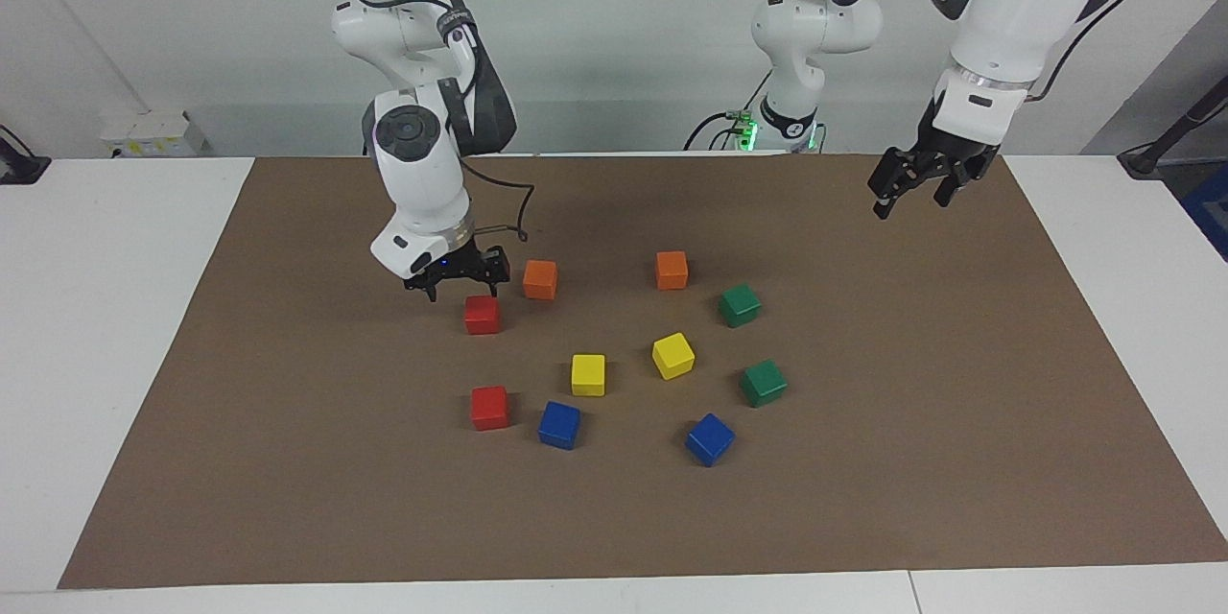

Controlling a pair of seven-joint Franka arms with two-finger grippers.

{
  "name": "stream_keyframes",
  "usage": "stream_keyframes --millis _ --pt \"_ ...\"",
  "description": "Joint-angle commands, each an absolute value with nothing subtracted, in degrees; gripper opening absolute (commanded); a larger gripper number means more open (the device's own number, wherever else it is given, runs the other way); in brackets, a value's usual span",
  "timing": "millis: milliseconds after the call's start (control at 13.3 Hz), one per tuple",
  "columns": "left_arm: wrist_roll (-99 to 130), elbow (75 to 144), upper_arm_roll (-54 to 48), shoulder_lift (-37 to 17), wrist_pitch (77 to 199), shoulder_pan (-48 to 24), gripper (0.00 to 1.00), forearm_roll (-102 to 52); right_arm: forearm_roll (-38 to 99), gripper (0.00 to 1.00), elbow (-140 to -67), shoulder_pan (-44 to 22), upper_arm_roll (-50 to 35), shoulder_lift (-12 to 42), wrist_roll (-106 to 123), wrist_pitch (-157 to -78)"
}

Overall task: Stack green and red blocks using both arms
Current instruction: 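Grasp the red block with the right gripper while the left gripper reaches green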

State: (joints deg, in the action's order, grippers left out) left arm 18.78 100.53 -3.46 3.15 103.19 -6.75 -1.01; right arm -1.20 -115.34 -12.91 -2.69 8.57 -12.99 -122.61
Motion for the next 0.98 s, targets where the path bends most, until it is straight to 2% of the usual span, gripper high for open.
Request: stream_keyframes --millis 0,301,602,903 --pt "22.74 100.81 -2.72 -0.16 106.43 -11.41 1.0 -1.76 -0.88 1.0 -117.5 -12.92 -2.9 8.79 -14.94 -126.37" --pt "32.51 102.03 -2.64 -5.53 111.25 -16.25 1.0 -1.41 -0.88 1.0 -118.04 -13.01 -2.99 9.4 -14.94 -127.44" --pt "32.87 110.11 -2.55 -4.57 118.2 -17.14 1.0 -0.88 -0.79 1.0 -118.48 -14.06 -2.99 10.63 -15.47 -129.81" --pt "41.18 110.04 -2.55 -8.24 118.65 -19.67 1.0 3.58 -0.88 1.0 -118.65 -14.06 -2.99 11.6 -15.21 -131.04"
